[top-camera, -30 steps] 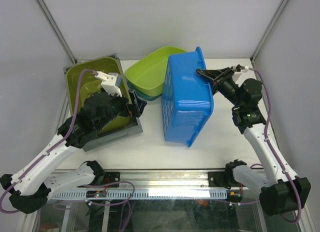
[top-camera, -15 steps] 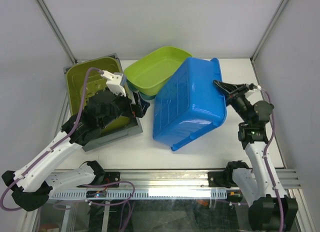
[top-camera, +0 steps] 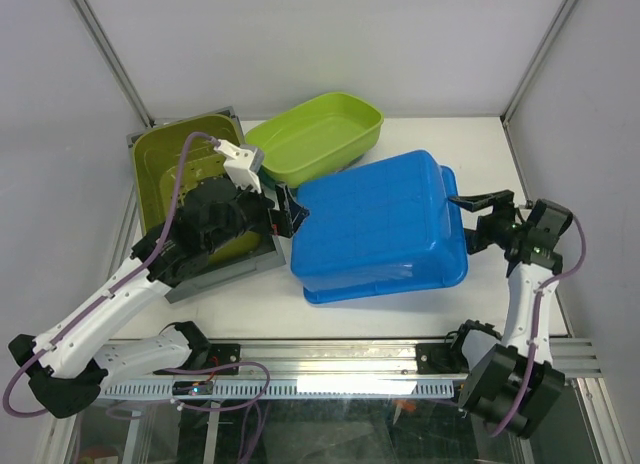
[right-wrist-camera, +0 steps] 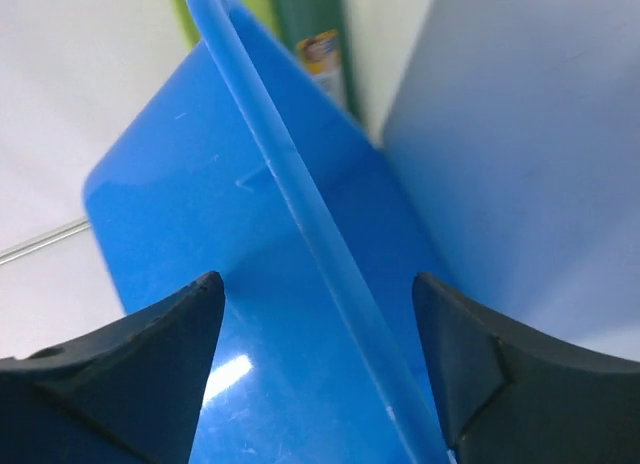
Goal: Turn the large container upside down
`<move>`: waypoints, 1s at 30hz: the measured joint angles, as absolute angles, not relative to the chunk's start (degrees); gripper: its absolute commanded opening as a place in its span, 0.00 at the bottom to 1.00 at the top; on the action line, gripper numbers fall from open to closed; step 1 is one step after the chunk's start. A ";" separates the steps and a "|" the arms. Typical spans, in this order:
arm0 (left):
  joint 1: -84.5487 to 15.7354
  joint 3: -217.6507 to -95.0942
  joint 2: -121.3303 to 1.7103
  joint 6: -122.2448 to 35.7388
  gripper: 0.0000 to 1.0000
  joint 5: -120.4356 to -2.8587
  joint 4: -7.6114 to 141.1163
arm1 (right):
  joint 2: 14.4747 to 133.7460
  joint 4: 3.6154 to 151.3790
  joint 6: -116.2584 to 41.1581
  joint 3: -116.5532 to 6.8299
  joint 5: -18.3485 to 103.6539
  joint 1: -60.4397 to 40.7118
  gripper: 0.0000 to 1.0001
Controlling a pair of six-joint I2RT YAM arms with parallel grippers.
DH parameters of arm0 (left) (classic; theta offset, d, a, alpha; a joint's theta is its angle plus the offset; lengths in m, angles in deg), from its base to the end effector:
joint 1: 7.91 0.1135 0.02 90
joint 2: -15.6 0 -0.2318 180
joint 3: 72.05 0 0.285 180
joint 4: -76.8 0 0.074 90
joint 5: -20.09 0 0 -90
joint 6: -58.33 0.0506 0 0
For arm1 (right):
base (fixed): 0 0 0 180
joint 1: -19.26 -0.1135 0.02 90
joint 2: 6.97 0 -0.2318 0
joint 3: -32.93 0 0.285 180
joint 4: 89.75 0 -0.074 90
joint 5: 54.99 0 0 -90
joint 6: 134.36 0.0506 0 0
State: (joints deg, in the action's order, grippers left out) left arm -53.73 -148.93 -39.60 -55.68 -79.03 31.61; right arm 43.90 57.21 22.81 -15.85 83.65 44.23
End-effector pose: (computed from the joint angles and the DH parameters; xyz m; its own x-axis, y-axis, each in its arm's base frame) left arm 0.1913 -0.1853 0.3597 -0.5009 -0.0611 -0.8634 0.4412 0.8402 -0.3154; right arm 0.2394 -0.0696 0.2211 -0.4582 0.8852 0.0807 0.3731 0.1091 0.9214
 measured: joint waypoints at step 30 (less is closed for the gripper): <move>-55.24 -142.53 -47.34 -58.26 0.99 -71.10 36.33 | 30.46 41.73 -15.39 -33.40 65.47 22.14 0.97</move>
